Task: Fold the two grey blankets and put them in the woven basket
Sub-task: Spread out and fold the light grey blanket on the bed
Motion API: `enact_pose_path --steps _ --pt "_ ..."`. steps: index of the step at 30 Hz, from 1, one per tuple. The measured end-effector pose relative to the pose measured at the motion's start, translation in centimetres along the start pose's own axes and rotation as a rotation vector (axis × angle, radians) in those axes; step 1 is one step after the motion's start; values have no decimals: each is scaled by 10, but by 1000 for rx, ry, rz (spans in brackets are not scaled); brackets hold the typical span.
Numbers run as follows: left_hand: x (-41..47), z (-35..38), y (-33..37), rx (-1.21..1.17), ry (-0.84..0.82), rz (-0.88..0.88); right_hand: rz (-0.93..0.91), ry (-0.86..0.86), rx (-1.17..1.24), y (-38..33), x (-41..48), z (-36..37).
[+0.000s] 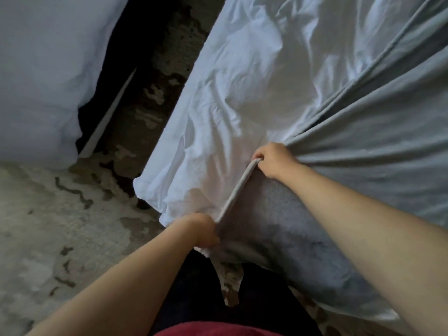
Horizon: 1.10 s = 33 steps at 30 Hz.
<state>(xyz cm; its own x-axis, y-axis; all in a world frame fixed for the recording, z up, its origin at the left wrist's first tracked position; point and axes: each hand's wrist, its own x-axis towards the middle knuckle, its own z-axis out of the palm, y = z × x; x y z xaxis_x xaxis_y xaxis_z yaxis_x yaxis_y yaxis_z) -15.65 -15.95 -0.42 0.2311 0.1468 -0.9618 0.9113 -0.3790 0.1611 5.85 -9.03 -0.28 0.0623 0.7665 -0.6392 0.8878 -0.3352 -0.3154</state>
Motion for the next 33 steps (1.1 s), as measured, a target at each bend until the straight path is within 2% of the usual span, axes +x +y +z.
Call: enact_pose_path --steps 4,7,11,15,21,27,29,33 --pt "-9 10 -23 103 -117 -269 55 86 107 -1 -5 17" --pt "-12 -12 -12 15 15 -380 65 192 241 15 -25 17" --pt "-3 -59 44 -211 396 -228 159 349 345 71 -59 0" --pt "12 -101 109 -352 638 -48 419 348 363 158 -89 -12" --pt "56 -142 157 -399 708 9 860 365 468 274 -157 1" --pt "79 -166 185 -278 763 63 1107 418 673 334 -187 17" --pt "87 -179 197 -230 776 64 1136 487 769 349 -179 10" --pt "104 -209 222 -192 796 93 1022 617 997 376 -151 -19"
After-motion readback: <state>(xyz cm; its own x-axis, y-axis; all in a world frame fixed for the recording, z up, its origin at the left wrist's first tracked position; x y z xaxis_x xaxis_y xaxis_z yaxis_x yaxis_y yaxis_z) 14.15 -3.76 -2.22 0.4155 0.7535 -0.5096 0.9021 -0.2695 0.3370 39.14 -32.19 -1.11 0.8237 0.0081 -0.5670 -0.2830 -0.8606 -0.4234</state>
